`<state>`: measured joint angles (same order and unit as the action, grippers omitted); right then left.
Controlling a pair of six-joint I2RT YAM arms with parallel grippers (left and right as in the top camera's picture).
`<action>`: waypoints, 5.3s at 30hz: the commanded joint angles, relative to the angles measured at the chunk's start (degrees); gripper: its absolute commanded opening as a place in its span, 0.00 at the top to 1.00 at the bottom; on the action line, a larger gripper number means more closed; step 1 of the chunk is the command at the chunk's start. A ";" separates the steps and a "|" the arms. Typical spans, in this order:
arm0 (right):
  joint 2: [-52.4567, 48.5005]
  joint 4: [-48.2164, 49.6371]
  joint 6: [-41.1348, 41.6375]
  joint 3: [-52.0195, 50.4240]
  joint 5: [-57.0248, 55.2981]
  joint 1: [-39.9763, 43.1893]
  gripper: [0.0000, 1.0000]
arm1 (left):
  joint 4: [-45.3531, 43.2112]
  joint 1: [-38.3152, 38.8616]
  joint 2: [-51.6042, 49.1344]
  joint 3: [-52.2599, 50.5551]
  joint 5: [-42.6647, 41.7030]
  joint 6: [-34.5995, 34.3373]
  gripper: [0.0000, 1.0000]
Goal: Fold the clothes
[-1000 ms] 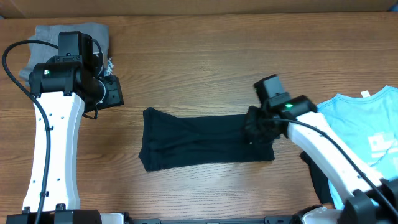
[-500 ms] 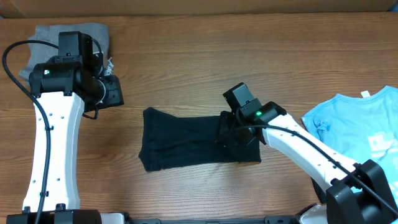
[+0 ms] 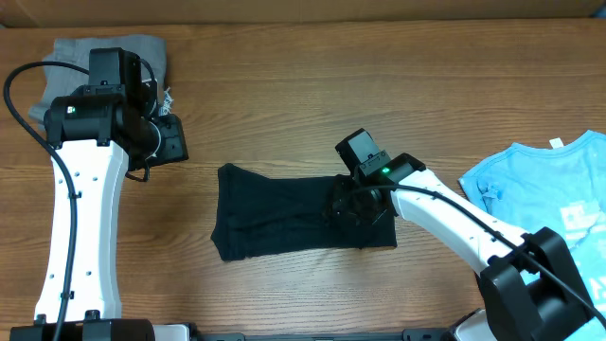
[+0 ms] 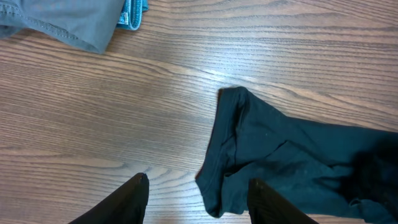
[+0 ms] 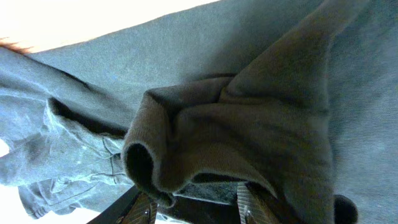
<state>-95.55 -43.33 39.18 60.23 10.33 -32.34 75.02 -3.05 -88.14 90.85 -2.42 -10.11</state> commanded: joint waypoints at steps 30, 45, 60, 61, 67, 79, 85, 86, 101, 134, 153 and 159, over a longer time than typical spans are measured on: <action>4.87 6.36 -5.62 -9.66 19.21 0.42 0.85 | -0.57 -0.15 0.39 0.70 -0.59 1.14 0.50; 8.28 -3.39 -6.10 -0.15 7.02 8.02 0.91 | -0.28 -0.15 0.39 0.70 -0.57 1.36 0.48; -6.62 14.51 -6.78 -0.09 22.38 8.20 0.96 | -0.02 -0.15 0.39 0.63 -0.42 1.38 0.43; -6.19 15.93 -6.78 0.09 22.38 8.20 0.96 | 0.33 -0.15 0.39 0.52 -0.42 1.38 0.41; -2.14 14.88 -9.64 1.01 20.96 8.48 0.95 | 0.74 -0.15 0.39 -4.37 -0.72 1.31 0.34; 0.35 -6.21 -3.98 0.92 9.38 11.28 0.91 | -19.91 0.50 0.39 -29.20 -20.76 1.29 0.22; 0.28 -8.92 -4.00 0.79 7.23 11.58 0.89 | -28.17 0.83 0.22 -38.34 -20.00 1.14 0.14; 0.28 -8.87 -4.00 0.59 7.02 11.58 0.89 | -29.64 0.83 0.11 -39.80 -19.65 1.07 0.13; 0.28 -6.82 -4.00 -0.42 5.95 11.58 0.89 | -40.44 3.30 -11.72 -46.45 -21.16 1.36 0.24; 0.33 -8.20 -4.02 -0.02 6.23 13.46 0.92 | -2.73 -3.80 -8.79 -17.75 4.79 -1.92 0.96; 0.33 -7.78 -4.02 -0.02 6.21 13.46 0.92 | 0.20 18.16 -6.23 -10.43 -0.63 -14.86 0.96; 0.31 -7.78 -4.02 -0.02 6.21 13.46 0.92 | -4.31 25.77 -6.25 -11.06 -0.59 -19.34 0.96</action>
<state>-96.33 -51.29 34.92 60.03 16.95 -19.14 72.27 19.79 -94.50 79.72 -2.39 -24.77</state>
